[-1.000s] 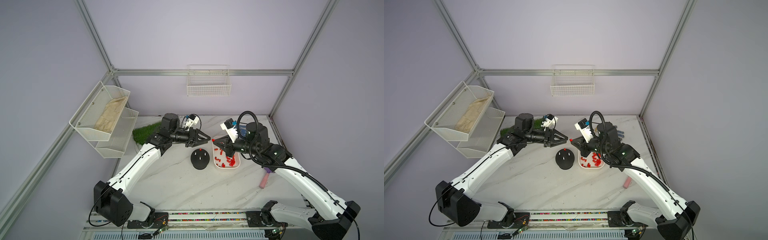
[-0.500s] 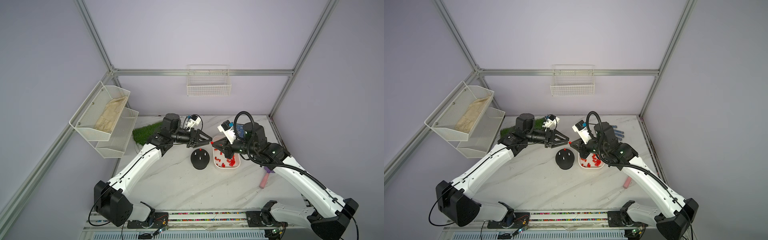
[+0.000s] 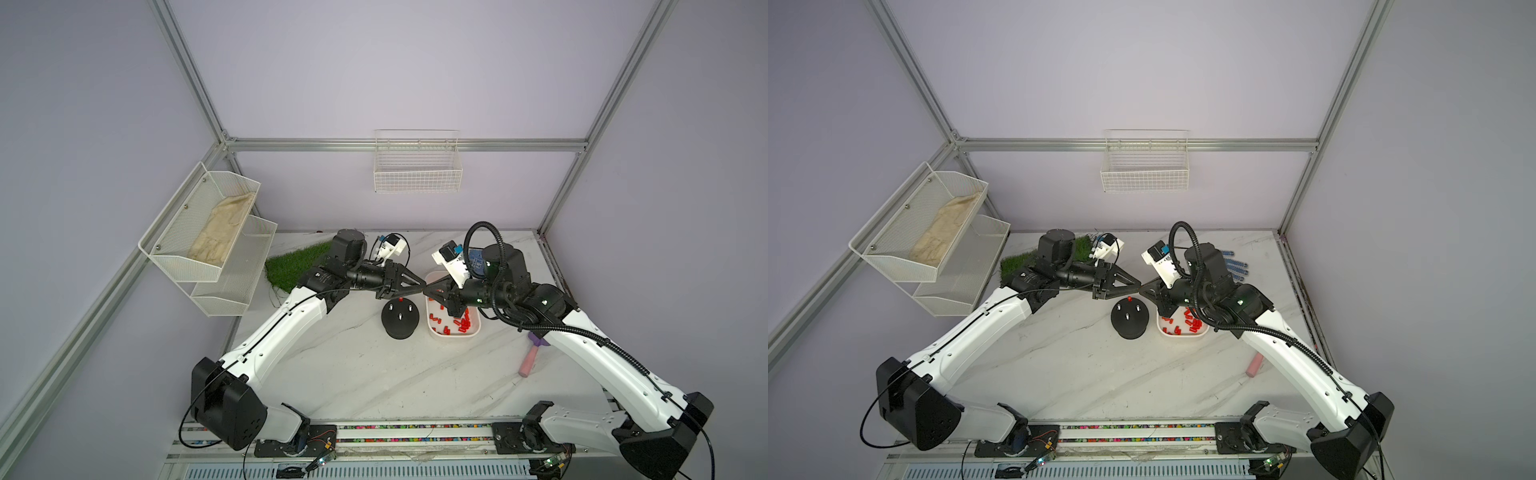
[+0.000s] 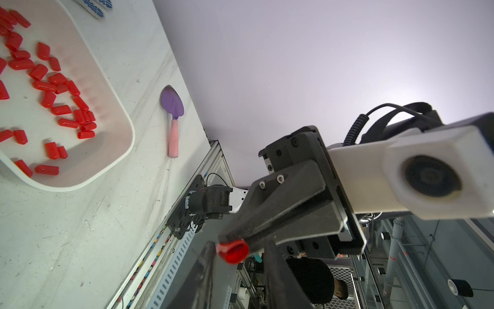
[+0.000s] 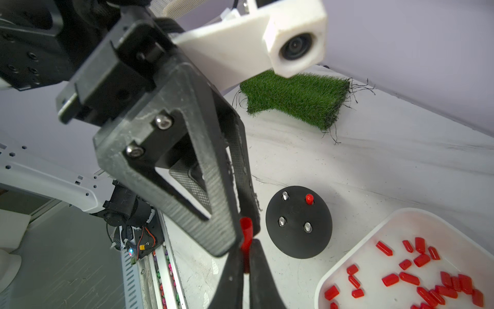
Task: Cover the protruding screws with screw protection sleeves
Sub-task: Attach the screw protection sleeve to the screw.
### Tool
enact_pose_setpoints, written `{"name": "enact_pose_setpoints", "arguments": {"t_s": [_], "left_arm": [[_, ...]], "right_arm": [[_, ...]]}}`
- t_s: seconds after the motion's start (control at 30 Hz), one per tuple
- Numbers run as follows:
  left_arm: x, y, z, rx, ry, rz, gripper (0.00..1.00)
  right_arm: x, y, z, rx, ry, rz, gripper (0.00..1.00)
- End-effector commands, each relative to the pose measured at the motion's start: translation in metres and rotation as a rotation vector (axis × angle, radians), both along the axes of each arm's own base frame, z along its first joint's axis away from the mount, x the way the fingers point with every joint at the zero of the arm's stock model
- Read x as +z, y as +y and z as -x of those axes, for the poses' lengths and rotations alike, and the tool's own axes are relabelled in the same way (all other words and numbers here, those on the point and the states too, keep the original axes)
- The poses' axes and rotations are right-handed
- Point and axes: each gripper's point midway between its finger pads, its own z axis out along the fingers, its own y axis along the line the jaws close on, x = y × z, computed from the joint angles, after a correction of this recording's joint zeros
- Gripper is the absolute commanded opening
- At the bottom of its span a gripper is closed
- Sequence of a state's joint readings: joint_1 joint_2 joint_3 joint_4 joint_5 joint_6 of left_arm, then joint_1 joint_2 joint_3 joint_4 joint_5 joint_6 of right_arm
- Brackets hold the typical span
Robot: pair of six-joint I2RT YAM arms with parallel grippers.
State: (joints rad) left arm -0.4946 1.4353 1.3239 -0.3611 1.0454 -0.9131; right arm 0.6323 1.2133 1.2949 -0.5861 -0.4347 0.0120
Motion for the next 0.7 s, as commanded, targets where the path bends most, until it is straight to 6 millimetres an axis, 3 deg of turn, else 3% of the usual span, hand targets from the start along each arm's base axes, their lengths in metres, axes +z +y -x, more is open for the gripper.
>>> {"name": "enact_pose_setpoints", "arguments": {"t_s": [0.0, 0.37, 0.67], "left_arm": [[0.0178, -0.0034, 0.0016, -0.03, -0.072, 0.025, 0.31], [0.017, 0.0002, -0.0008, -0.016, -0.079, 0.012, 0.34], [0.0139, 0.0056, -0.0017, -0.003, -0.074, 0.002, 0.23]], "right_arm": [[0.0014, 0.0039, 0.0022, 0.031, -0.016, 0.024, 0.09], [-0.0061, 0.0018, 0.0011, 0.016, -0.003, 0.06, 0.09], [-0.0056, -0.0003, 0.0011, 0.008, -0.009, 0.069, 0.09]]}}
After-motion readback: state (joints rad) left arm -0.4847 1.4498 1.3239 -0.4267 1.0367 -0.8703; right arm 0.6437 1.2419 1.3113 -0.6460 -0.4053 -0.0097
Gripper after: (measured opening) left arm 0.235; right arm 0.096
